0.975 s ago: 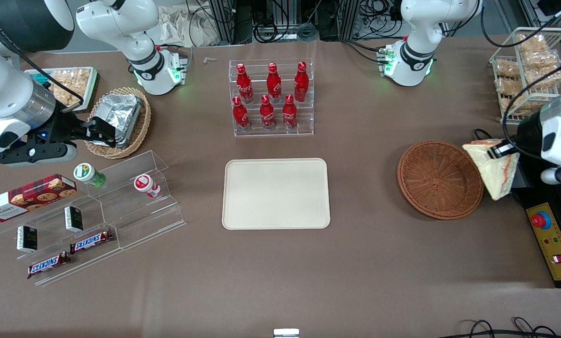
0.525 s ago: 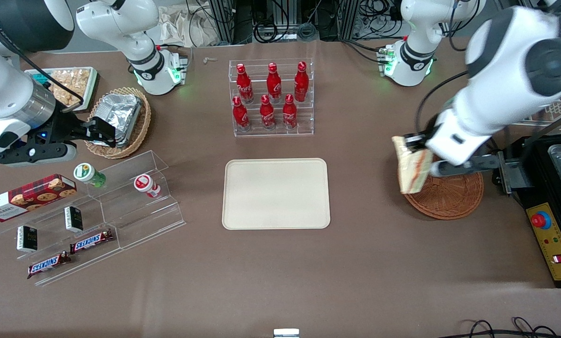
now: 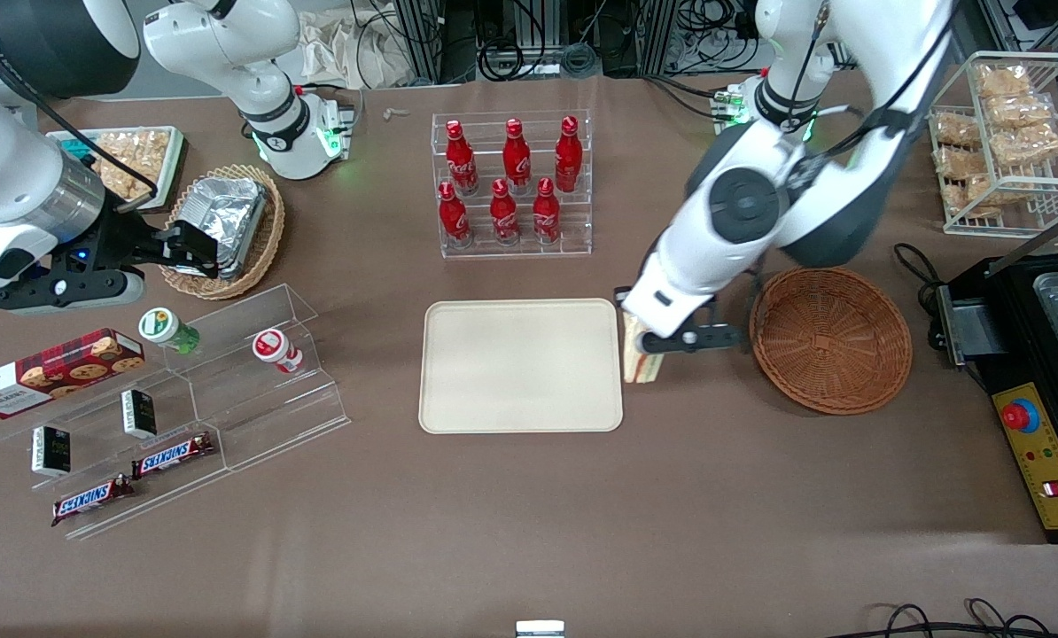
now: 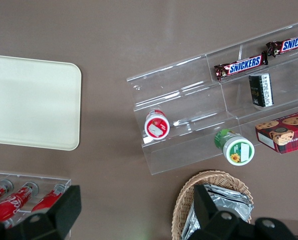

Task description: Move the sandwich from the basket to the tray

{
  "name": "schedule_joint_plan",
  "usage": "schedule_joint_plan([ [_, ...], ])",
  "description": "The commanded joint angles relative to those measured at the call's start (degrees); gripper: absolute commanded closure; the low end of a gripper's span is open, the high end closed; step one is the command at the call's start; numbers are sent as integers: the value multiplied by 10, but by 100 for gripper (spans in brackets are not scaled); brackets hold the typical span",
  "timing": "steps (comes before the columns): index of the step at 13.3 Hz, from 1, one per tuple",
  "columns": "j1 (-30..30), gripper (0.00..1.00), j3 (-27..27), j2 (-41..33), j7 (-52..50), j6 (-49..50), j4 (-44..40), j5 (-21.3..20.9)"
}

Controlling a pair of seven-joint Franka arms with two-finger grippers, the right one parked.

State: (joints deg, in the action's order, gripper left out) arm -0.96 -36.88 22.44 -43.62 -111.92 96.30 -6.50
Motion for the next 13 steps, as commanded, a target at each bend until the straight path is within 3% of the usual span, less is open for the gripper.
schedule_joint_plan([
  [1,-25,100,-3,72,-47,-37,-7,-65],
  [5,-62,100,-1,141,-109,-60,-8,-139],
  [9,-68,100,-1,173,-128,-79,-9,-156],
  [13,-76,100,0,189,-164,-89,-21,-200],
])
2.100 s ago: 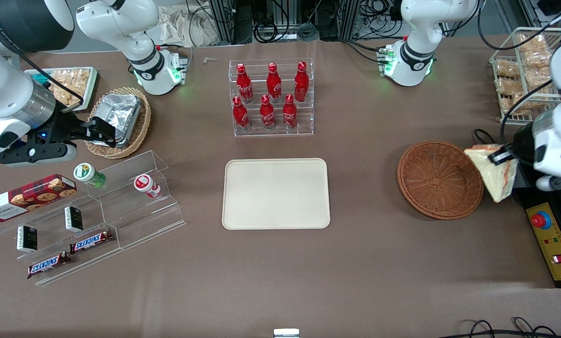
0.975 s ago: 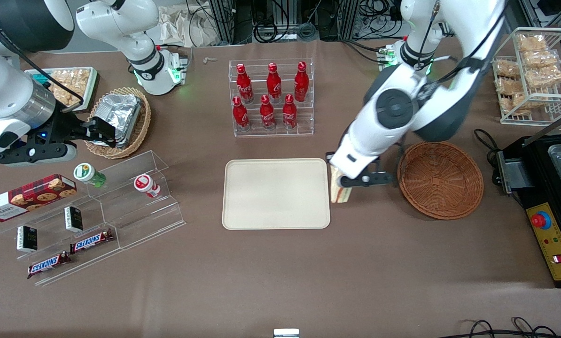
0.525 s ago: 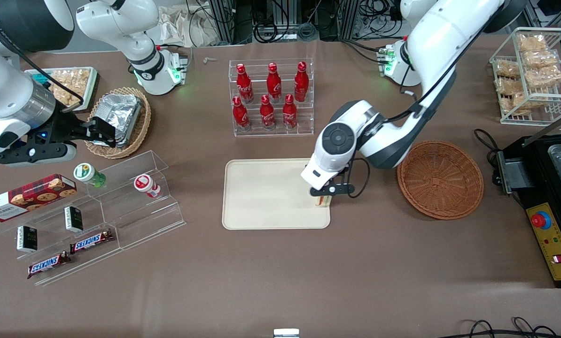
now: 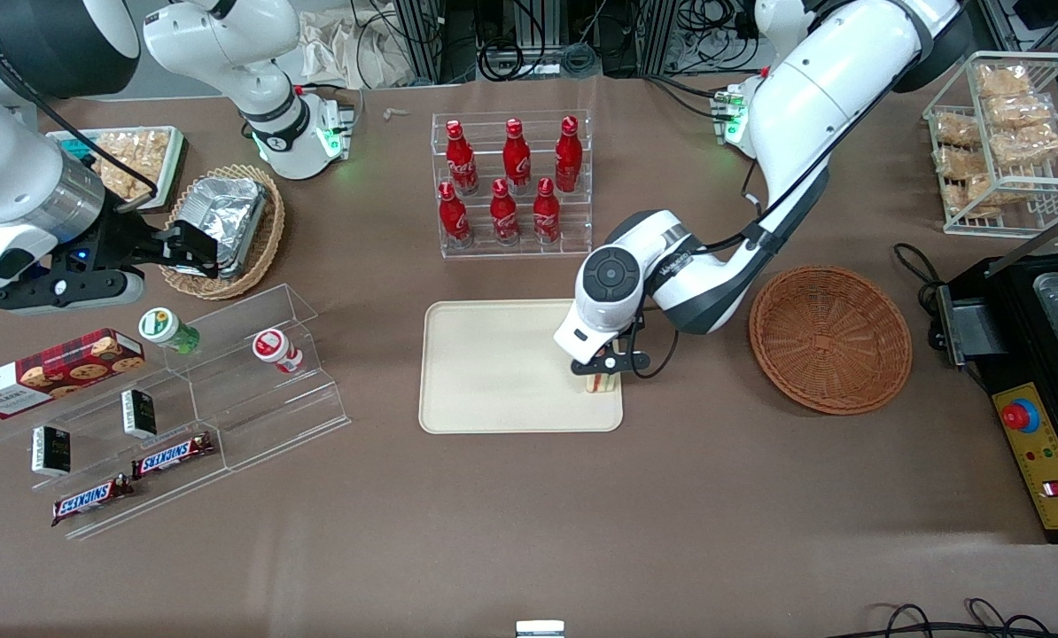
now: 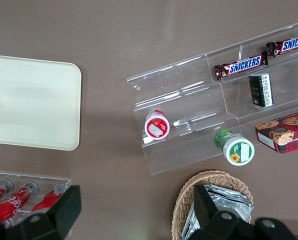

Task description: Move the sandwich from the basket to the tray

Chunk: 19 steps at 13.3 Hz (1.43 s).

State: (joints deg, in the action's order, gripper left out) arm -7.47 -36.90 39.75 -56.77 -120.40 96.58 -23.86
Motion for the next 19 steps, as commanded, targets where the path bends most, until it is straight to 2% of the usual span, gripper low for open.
schedule_joint_plan([
  [1,-11,100,-1,18,-37,-5,-25,-29],
  [2,-11,100,-1,19,-39,-5,-25,-37],
  [3,-11,86,0,19,-40,-5,-25,-38],
  [4,-11,58,0,20,-45,-5,-25,-39],
  [6,-11,27,0,21,-49,-8,-25,-40],
  [8,-11,0,0,33,-50,-12,-31,-41],
  [14,-34,0,13,42,-49,-11,-46,-42],
  [19,-30,0,13,32,-50,10,-77,-41],
])
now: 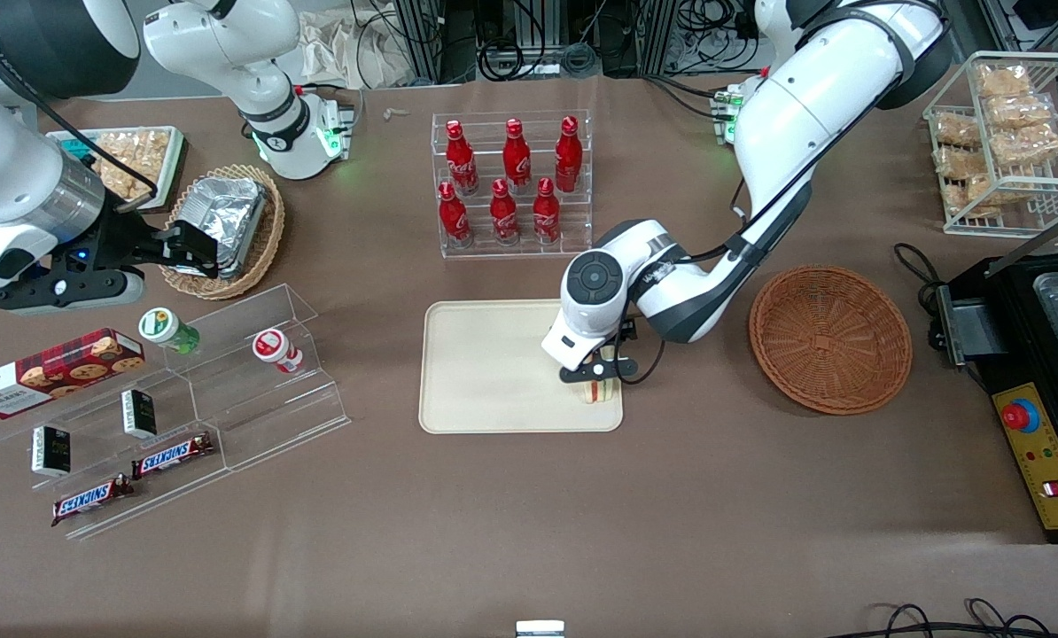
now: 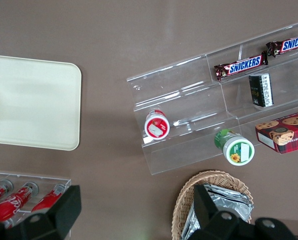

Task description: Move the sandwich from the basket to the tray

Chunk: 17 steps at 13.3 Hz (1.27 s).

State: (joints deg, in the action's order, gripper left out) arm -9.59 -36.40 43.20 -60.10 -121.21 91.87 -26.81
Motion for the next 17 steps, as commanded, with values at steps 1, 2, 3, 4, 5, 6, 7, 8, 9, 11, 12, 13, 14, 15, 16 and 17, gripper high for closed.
schedule_joint_plan([
  [1,-8,0,8,-12,-16,49,-54,-11],
  [2,-7,0,7,-14,-16,92,-86,-9],
  [3,-6,0,6,-17,-17,137,-126,-1],
  [4,-6,0,6,-21,-16,178,-165,0],
  [5,-3,0,6,-33,-11,208,-185,2],
  [6,22,0,2,-49,-12,211,-185,10],
  [7,40,0,1,-67,-6,211,-179,31],
  [8,57,0,1,-83,4,211,-168,55],
  [9,64,0,1,-100,19,212,-153,62],
  [11,83,0,6,-150,76,210,-109,73],
  [12,100,0,6,-171,104,211,-92,89],
  [13,110,0,12,-192,137,213,-77,107],
  [14,115,0,38,-216,170,213,-56,128],
  [15,110,0,74,-243,210,213,-42,163],
  [16,105,0,112,-268,259,216,-28,194],
  [17,96,0,152,-299,313,217,-3,218],
])
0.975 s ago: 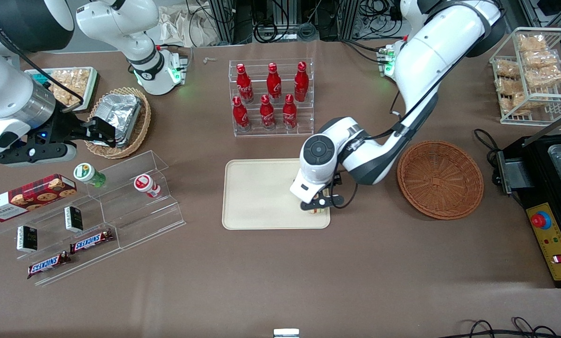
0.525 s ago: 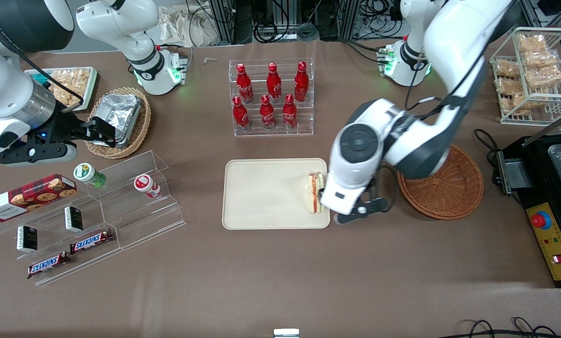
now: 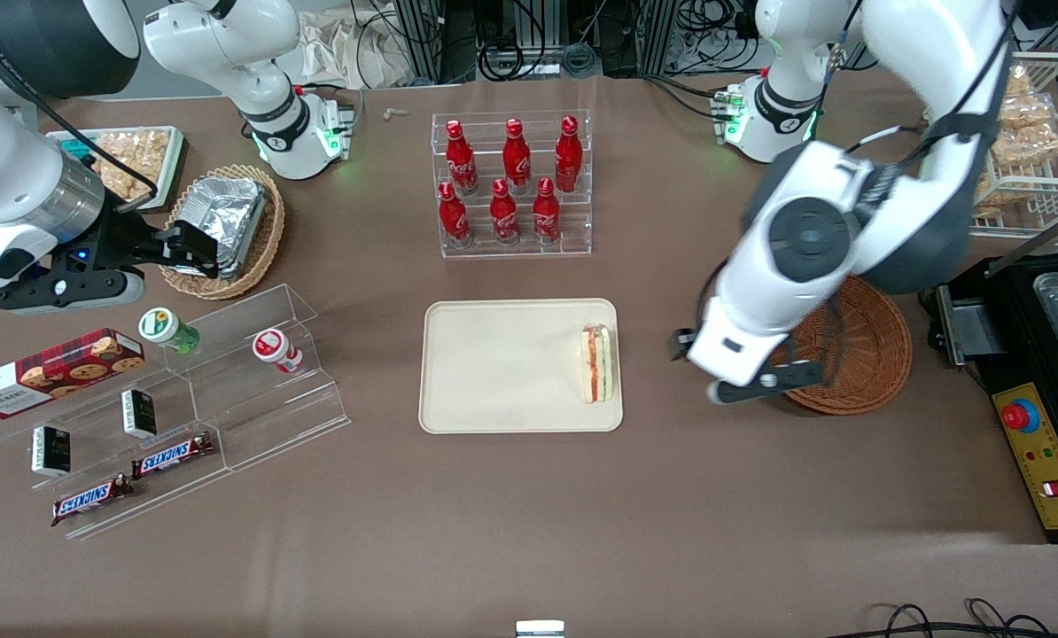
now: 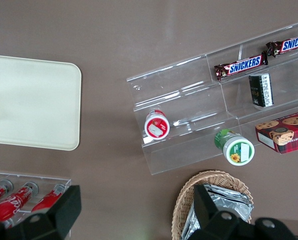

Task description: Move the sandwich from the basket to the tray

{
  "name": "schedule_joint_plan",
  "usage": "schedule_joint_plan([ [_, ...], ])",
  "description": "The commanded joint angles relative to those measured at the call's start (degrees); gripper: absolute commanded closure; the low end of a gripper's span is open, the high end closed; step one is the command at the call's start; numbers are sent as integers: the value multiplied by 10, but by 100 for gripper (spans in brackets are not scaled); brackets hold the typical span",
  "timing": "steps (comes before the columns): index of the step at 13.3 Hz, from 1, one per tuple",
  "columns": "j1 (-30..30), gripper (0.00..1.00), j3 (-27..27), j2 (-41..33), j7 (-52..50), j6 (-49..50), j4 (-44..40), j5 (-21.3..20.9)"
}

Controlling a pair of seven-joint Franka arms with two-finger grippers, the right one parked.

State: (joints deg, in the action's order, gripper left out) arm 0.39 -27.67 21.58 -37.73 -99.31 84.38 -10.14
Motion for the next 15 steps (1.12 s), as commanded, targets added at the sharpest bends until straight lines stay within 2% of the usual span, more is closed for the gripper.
schedule_joint_plan([
  [1,-15,0,102,-114,132,-5,102,70],
  [4,-38,0,178,-190,213,-9,168,83],
  [8,-32,0,245,-211,365,2,179,97],
  [10,-32,0,286,-210,457,16,166,97],
  [15,-29,0,303,-148,469,39,57,94],
])
